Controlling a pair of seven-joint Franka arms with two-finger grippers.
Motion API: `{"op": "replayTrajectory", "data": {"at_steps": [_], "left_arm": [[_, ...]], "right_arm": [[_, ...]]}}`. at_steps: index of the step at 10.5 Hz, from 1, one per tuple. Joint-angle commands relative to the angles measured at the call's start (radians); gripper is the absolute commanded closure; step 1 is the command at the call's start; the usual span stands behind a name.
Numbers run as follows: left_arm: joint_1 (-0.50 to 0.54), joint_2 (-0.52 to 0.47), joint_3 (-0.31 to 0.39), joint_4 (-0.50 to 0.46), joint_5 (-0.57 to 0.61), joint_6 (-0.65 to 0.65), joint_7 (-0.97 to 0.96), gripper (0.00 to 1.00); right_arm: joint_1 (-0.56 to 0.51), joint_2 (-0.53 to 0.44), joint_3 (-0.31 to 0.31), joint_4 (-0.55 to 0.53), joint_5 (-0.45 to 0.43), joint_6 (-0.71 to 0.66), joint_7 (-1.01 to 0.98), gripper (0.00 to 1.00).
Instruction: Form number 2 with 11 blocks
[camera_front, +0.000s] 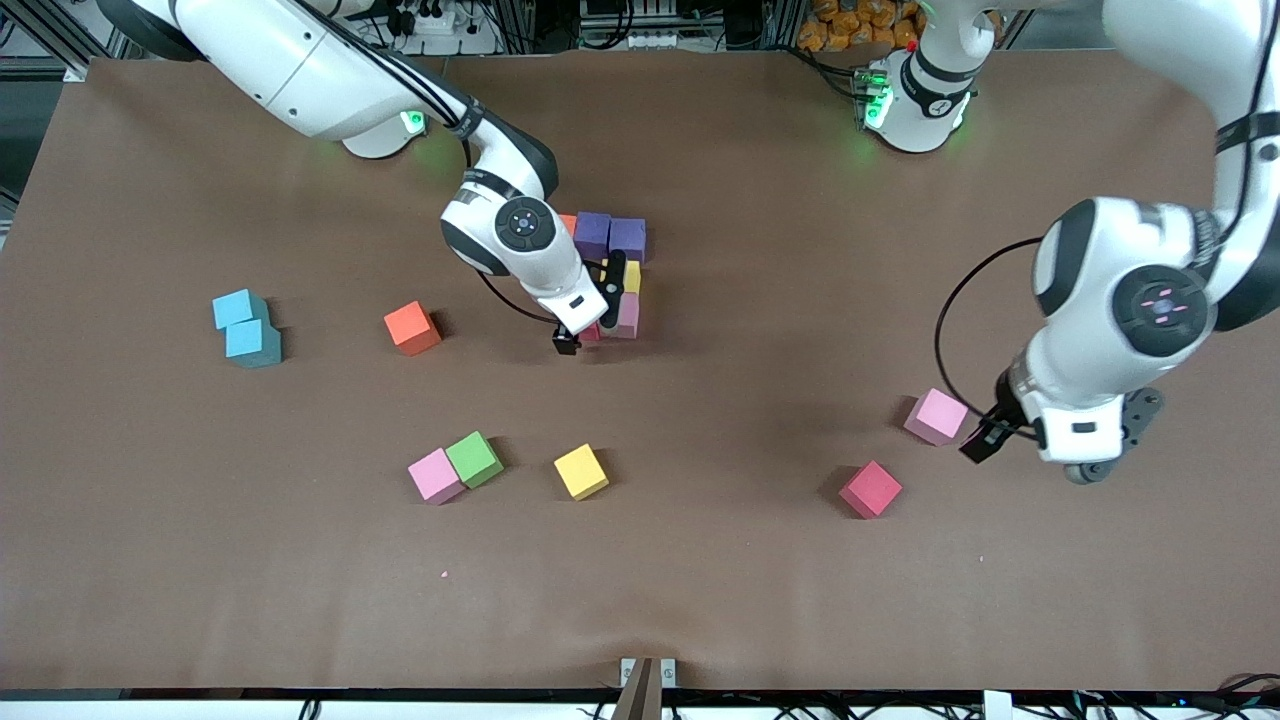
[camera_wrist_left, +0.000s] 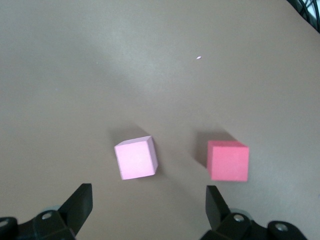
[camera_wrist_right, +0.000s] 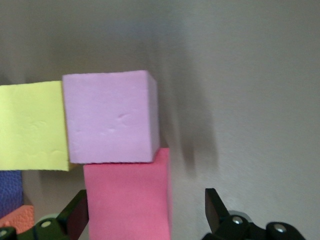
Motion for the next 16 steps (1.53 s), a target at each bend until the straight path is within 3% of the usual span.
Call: {"op": "replayTrajectory", "data": {"at_steps": [1, 5, 8, 11, 14, 16], "left_arm": [[0.032, -0.123, -0.015, -0.112, -0.043, -0.041, 0.108, 0.0], [0.106, -0.29, -0.014, -0.211, -0.086, -0.044, 0.201, 0.0], [0.158, -0.31, -0.014, -0.182, -0.11, -0.051, 0.483, 0.0], [0.152, -0.301, -0.015, -0.125, -0.11, -0.139, 0.701, 0.0], [0.12, -0.284, -0.017, -0.105, -0.109, -0.14, 0.829, 0.0], [0.086, -0.274, -0.015, -0.103, -0.109, -0.143, 0.834, 0.0]], "right_arm": [[-0.062, -0.057, 0.017, -0.01, -0.018, -0.026, 0.002, 0.0], [-0.174, -0.112, 0.012, 0.006, -0.017, -0.053, -0.037, 0.0], [-0.281, -0.086, 0.006, 0.045, -0.02, -0.044, -0.08, 0.0], [-0.306, -0.01, 0.003, 0.14, -0.026, -0.043, -0.129, 0.0], [-0.303, 0.033, -0.006, 0.182, -0.04, -0.029, -0.15, 0.0], [-0.297, 0.062, -0.051, 0.182, -0.023, 0.044, -0.144, 0.0]]}}
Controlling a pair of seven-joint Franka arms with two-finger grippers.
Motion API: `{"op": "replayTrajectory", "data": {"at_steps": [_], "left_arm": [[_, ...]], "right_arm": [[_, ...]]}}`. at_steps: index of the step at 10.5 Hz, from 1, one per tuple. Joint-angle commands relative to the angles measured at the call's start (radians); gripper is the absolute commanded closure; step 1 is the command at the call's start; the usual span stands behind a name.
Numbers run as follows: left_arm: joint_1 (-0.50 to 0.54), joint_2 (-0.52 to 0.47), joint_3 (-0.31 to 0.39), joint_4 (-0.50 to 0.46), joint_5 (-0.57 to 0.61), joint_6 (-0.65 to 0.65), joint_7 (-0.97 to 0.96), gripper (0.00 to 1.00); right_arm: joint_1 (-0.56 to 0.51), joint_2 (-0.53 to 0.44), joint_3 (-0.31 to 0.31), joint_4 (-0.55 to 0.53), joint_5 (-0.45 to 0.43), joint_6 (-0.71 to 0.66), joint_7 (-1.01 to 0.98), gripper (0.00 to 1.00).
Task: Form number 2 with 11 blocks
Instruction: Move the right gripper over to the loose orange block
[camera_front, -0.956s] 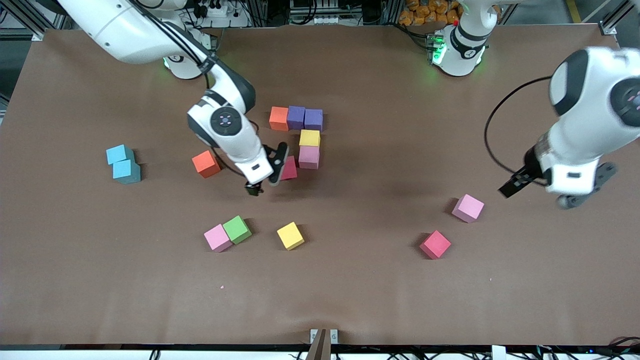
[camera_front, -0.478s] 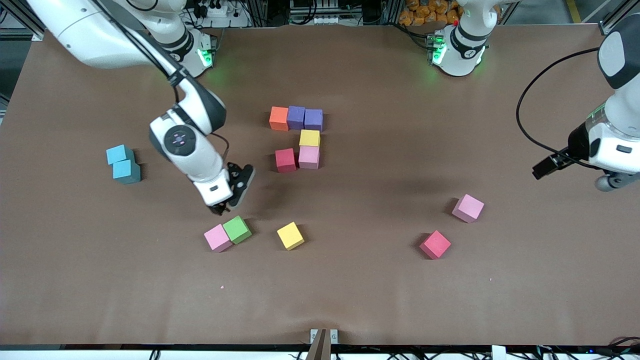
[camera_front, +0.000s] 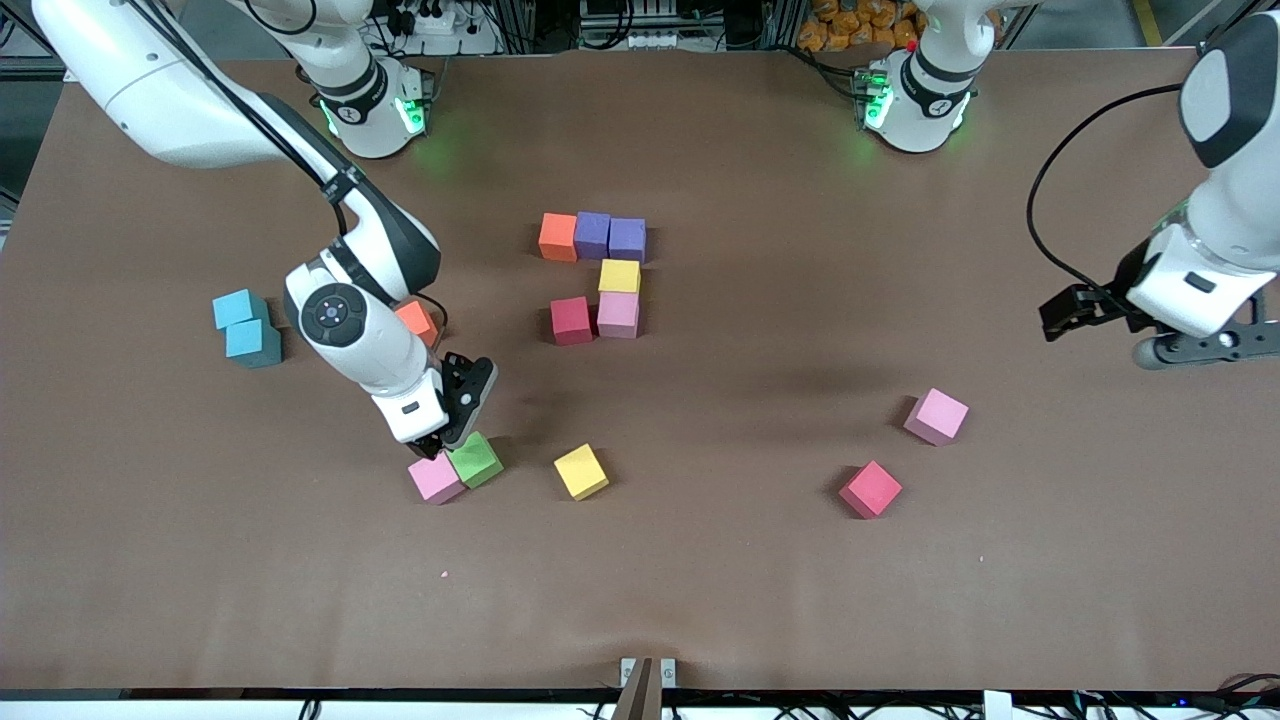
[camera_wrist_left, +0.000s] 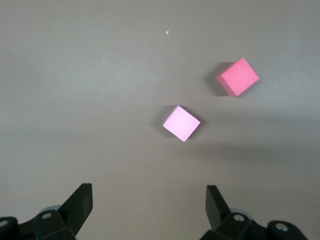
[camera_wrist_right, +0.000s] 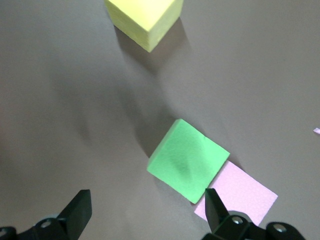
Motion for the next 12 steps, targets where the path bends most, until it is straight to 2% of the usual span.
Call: {"op": "replayTrajectory", "data": {"at_steps": [1, 3, 6, 8, 12], "left_arm": [[-0.02, 0.022, 0.002, 0.025, -0.01, -0.035, 0.032, 0.0], [-0.02, 0.037, 0.002, 0.03, -0.003, -0.039, 0.097, 0.0], [-0.004, 0.037, 0.005, 0.03, -0.013, -0.045, 0.104, 0.0], [-0.003, 0.036, 0.009, 0.033, -0.016, -0.047, 0.099, 0.0], [-0.003, 0.037, 0.009, 0.031, -0.016, -0.047, 0.095, 0.0]], "right_arm": [[0.011, 0.062, -0.03, 0.028, -0.013, 0.078, -0.001, 0.0], [0.038, 0.062, -0.068, 0.058, -0.013, 0.072, -0.006, 0.0], [-0.017, -0.007, -0.057, 0.042, -0.008, -0.07, -0.101, 0.0], [-0.063, -0.079, -0.022, -0.044, -0.008, -0.08, -0.107, 0.0], [-0.068, -0.229, -0.019, -0.2, -0.008, -0.074, -0.11, 0.0]]}}
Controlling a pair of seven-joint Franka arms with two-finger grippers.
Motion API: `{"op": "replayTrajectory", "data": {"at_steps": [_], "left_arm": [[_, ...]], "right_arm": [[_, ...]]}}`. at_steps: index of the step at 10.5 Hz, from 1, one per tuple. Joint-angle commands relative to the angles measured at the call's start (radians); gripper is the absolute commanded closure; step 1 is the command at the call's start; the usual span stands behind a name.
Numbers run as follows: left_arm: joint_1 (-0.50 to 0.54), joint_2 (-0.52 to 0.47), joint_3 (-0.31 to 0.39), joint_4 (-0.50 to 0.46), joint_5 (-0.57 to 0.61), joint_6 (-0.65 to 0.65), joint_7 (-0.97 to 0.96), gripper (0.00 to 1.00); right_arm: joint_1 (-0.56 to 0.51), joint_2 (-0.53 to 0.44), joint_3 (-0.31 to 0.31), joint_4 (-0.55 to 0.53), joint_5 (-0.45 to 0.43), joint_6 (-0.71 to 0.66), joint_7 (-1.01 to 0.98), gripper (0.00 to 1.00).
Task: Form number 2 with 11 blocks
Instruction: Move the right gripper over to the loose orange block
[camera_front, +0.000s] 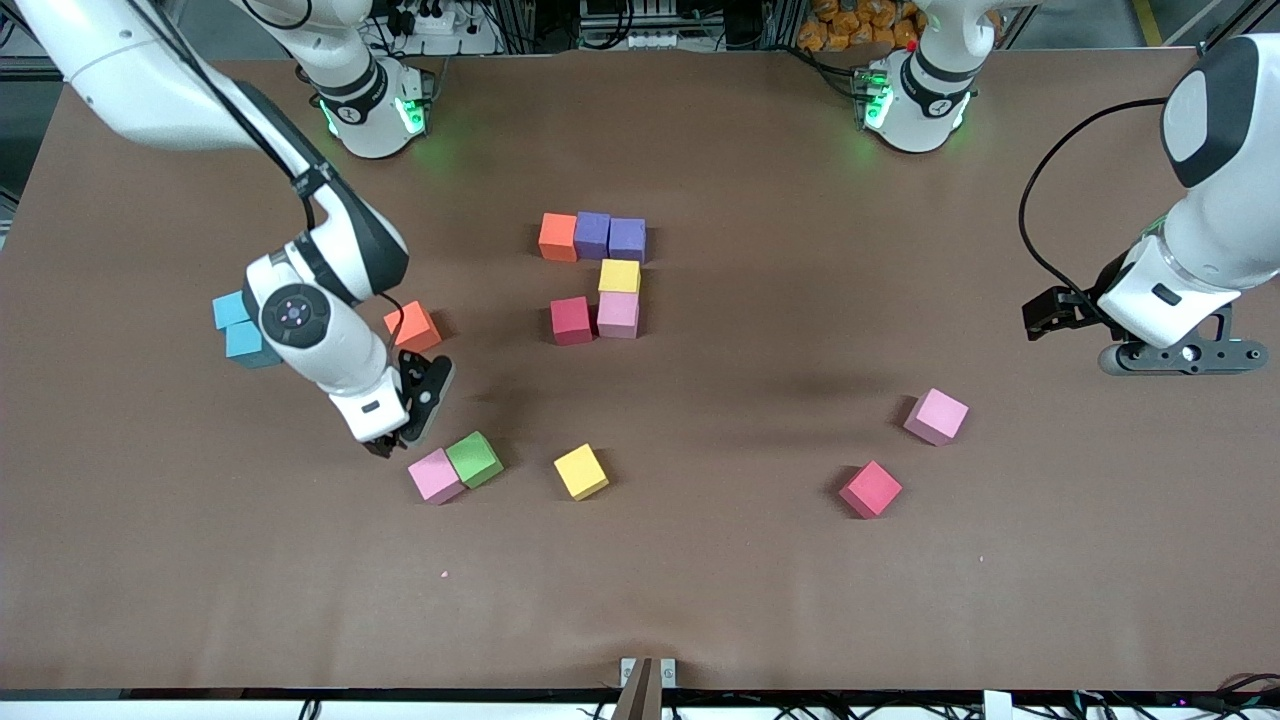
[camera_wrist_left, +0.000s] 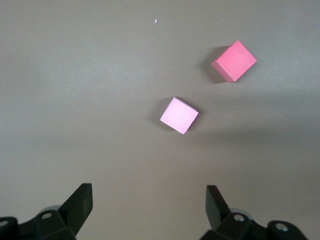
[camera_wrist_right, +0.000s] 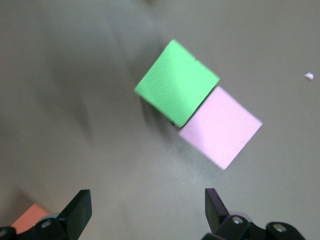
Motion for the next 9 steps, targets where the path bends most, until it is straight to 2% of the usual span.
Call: {"op": "replayTrajectory", "data": {"at_steps": [1, 3, 7, 9], "left_arm": [[0.003, 0.007, 0.0, 0.016, -0.016, -0.026, 0.016, 0.0], [0.004, 0.008, -0.001, 0.018, -0.016, -0.028, 0.016, 0.0], [0.007, 0.007, 0.0, 0.018, -0.016, -0.028, 0.019, 0.0], [0.007, 0.007, 0.0, 0.018, -0.016, -0.028, 0.019, 0.0]], "right_arm": [[-0.028, -0.116, 0.021, -0.145, -0.008, 0.013, 0.004, 0.0], [-0.026, -0.162, 0.024, -0.208, 0.079, 0.021, -0.016, 0.0], [-0.055, -0.167, 0.029, -0.309, 0.086, 0.168, -0.054, 0.0], [-0.069, -0.166, 0.029, -0.323, 0.086, 0.171, -0.054, 0.0]]}}
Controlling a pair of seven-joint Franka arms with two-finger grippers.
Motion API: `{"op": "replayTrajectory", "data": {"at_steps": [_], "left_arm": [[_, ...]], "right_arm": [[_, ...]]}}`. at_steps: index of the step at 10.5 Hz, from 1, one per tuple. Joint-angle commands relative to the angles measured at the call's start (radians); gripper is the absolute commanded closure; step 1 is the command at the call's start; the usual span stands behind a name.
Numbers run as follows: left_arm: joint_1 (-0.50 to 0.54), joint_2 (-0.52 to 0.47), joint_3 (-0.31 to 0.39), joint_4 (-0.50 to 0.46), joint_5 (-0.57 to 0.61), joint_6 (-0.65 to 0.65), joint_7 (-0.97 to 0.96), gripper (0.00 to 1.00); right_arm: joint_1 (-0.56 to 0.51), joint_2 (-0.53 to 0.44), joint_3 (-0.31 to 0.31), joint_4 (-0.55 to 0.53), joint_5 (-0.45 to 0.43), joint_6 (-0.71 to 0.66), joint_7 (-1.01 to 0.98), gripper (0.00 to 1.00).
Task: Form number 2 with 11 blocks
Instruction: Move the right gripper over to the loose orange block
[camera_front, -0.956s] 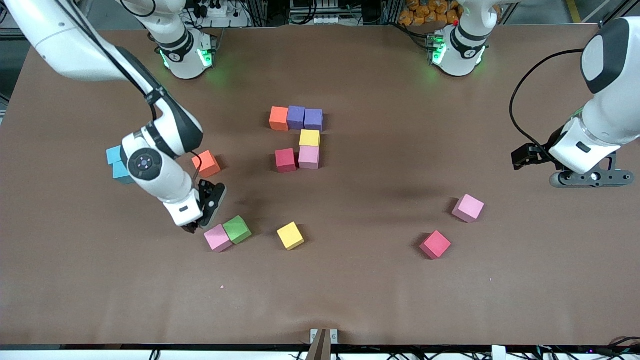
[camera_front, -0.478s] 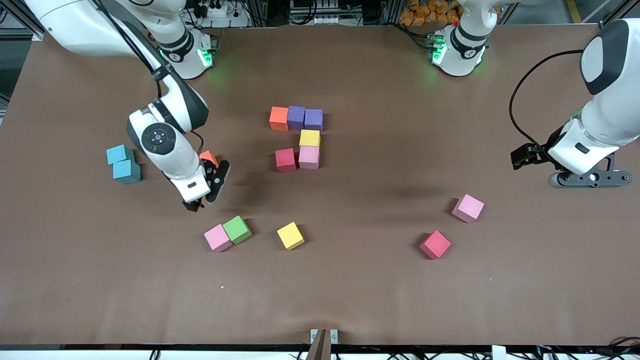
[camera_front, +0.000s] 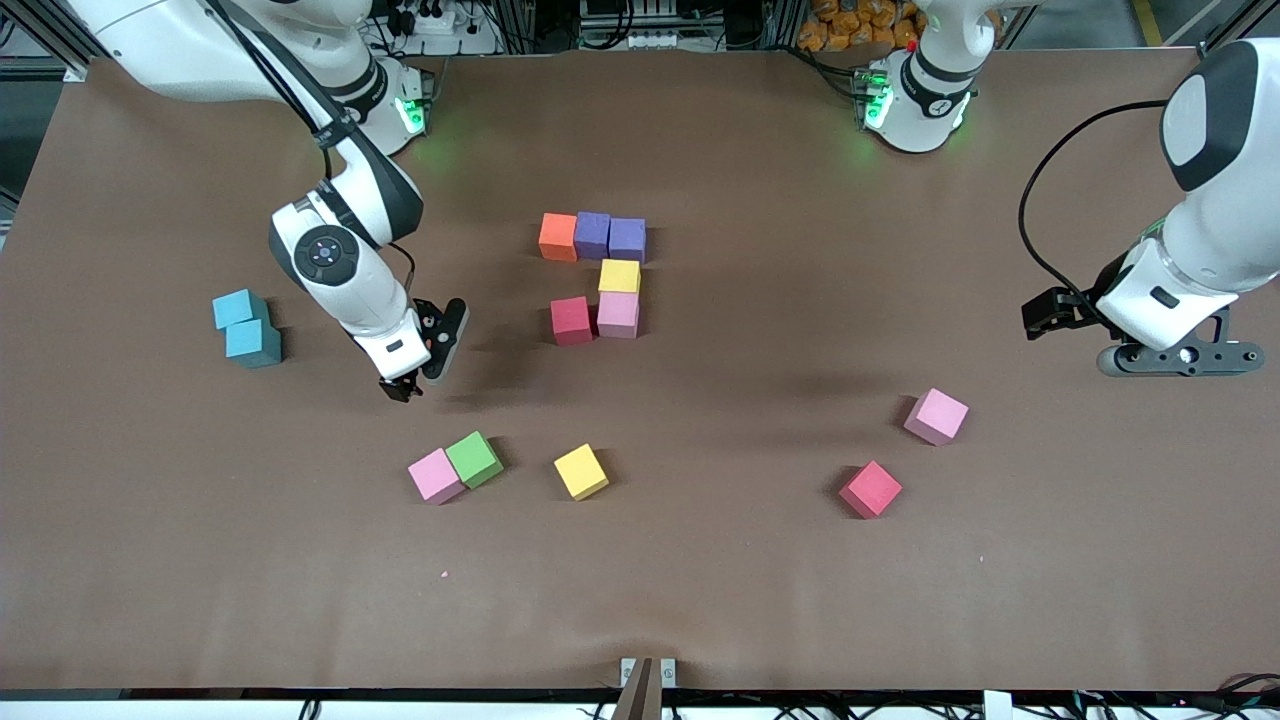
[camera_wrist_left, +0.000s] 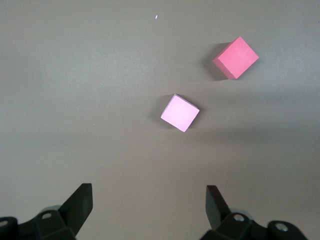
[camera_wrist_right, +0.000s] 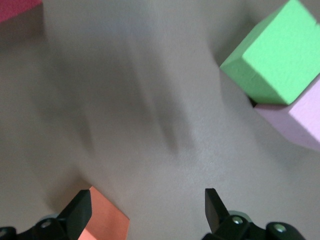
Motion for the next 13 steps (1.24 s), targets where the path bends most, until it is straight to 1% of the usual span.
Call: {"op": "replayTrajectory", "data": {"at_steps": [1, 8, 13], "left_arm": [[0.008, 0.002, 0.002, 0.019, -0.016, -0.02, 0.023, 0.0], [0.008, 0.002, 0.003, 0.019, -0.016, -0.02, 0.023, 0.0], [0.006, 0.004, 0.003, 0.019, -0.015, -0.02, 0.023, 0.0]], "right_arm": [[-0.033, -0.028, 0.017, -0.048, 0.03, 0.02, -0.031, 0.0], [-0.04, -0.019, 0.012, -0.085, 0.031, 0.06, -0.022, 0.0], [-0.046, -0.021, 0.009, -0.086, 0.031, 0.055, -0.02, 0.0]]}}
